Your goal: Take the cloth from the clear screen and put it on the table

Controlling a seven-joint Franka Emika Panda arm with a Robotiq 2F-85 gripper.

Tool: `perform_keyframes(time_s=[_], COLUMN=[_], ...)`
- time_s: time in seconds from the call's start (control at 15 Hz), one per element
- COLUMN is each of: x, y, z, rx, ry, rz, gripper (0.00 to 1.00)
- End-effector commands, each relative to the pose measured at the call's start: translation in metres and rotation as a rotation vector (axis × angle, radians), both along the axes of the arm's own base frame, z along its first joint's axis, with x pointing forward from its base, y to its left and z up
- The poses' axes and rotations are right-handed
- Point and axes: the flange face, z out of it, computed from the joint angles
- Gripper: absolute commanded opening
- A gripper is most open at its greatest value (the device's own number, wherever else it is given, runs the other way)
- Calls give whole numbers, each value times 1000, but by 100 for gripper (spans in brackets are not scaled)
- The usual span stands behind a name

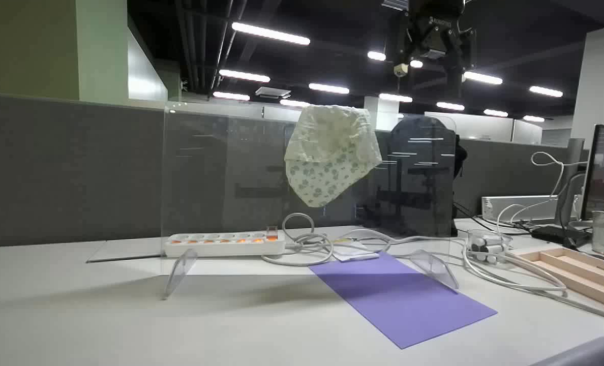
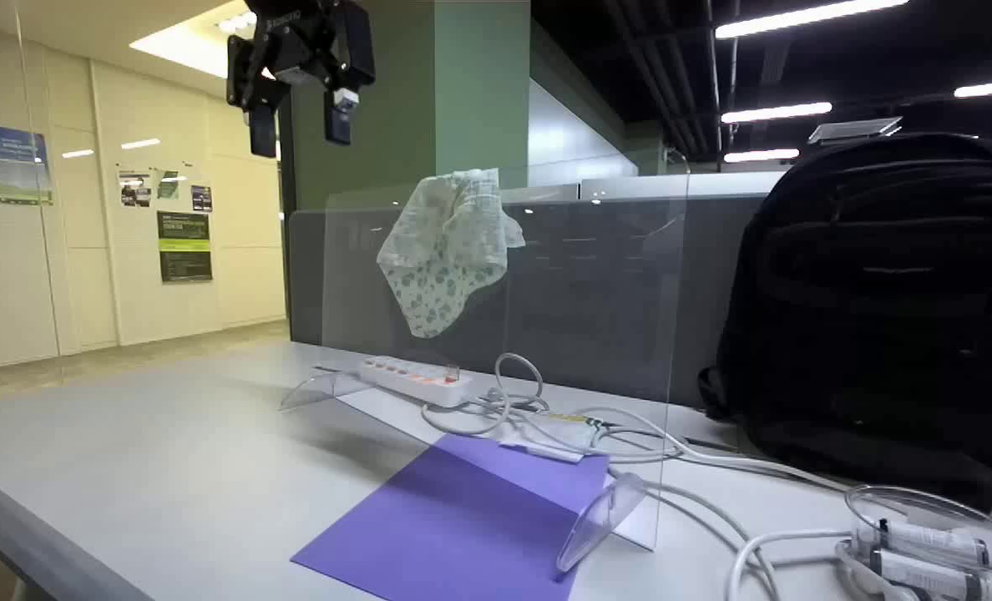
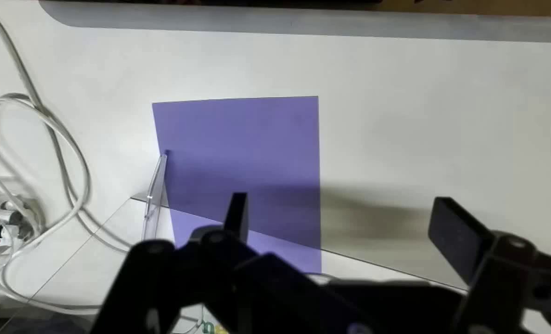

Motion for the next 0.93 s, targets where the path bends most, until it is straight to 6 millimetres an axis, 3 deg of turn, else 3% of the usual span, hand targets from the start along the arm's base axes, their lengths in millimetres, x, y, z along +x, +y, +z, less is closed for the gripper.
perform_keyframes(time_s=[0.0, 0.87], x=[0, 4], y=[0, 4], z=[0, -2], rx=[0, -24], ry=[1, -17], rz=[0, -40], gripper=[100, 100])
